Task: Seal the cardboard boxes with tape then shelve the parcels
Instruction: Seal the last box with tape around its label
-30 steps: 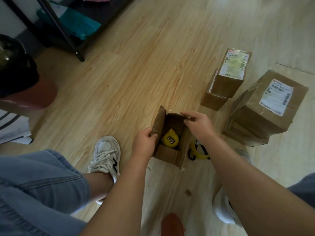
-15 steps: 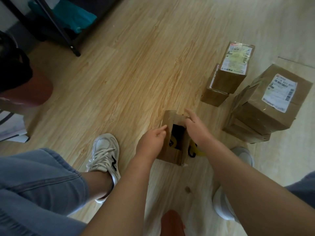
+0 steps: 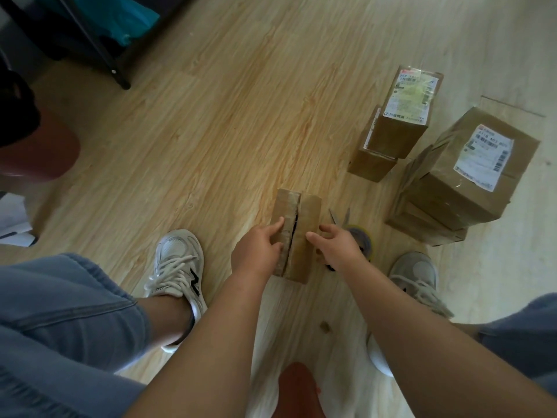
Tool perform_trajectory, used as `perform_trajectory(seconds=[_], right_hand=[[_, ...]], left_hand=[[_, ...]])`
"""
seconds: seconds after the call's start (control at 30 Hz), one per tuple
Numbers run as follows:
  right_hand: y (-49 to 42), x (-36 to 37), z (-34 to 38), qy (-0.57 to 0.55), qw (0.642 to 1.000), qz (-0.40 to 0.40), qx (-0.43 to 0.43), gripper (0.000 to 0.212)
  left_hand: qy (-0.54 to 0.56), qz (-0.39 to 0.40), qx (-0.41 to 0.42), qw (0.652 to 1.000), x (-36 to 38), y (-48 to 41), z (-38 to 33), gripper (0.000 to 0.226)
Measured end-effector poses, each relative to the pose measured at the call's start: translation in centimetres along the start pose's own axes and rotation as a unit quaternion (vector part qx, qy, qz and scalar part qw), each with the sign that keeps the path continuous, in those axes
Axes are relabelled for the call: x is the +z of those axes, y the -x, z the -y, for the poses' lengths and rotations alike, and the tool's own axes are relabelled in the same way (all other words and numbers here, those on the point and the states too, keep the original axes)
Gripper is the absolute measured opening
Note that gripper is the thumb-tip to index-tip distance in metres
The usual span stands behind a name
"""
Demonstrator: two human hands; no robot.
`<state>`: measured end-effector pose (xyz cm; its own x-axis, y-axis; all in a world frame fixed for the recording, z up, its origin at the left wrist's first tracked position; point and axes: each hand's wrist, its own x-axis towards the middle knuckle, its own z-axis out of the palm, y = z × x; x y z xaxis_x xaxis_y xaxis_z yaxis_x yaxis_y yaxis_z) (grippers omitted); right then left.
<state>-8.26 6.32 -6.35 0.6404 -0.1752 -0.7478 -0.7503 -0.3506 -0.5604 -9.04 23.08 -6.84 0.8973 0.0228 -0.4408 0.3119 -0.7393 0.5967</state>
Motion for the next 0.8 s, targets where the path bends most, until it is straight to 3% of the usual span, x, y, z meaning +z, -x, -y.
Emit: perform_trajectory(seconds=[0.07, 0.2, 0.33, 0.47, 0.57, 0.7, 0.73, 0.8], right_hand=[[-0.3, 0.3, 0.1, 0.020, 1.000, 0.000, -0.007, 0.057], [-0.8, 0.4, 0.6, 0.023, 1.000, -0.013, -0.017, 0.013], [-0.8, 0.5, 1.5, -0.042, 0.999, -0.024, 0.014, 0.021], [-0.2, 0.6, 2.2, -0.090, 0.996, 0.002, 0.024, 0.016], [0.1, 0.3, 2.2, -0.142, 0.989, 0.038, 0.031, 0.022], [-0.4, 0.2, 2.5, -0.106, 0.993, 0.043, 0.013, 0.024], [-0.6, 0.1, 2.5, -0.077, 0.997, 0.026, 0.008, 0.026], [-0.7, -0.4, 2.6, -0.038, 0.999, -0.001, 0.004, 0.035]], left_hand=[[-0.002, 0.002, -0.004, 1.000, -0.1, -0.2, 0.1, 0.051], [-0.063, 0.013, 0.012, 0.998, -0.3, -0.1, -0.1, 0.051], [-0.140, 0.047, 0.019, 0.989, -0.3, 0.5, -1.3, 0.063], [-0.172, 0.128, -0.037, 0.976, 0.3, 1.1, -2.2, 0.115], [-0.182, 0.087, -0.041, 0.979, 1.0, 1.7, -1.8, 0.123], [-0.075, 0.058, -0.064, 0.993, -0.1, 0.5, -0.6, 0.120], [0.007, 0.058, -0.085, 0.995, -0.7, 0.1, -0.4, 0.117], [0.208, 0.049, -0.124, 0.969, -2.0, -0.2, 0.0, 0.092]])
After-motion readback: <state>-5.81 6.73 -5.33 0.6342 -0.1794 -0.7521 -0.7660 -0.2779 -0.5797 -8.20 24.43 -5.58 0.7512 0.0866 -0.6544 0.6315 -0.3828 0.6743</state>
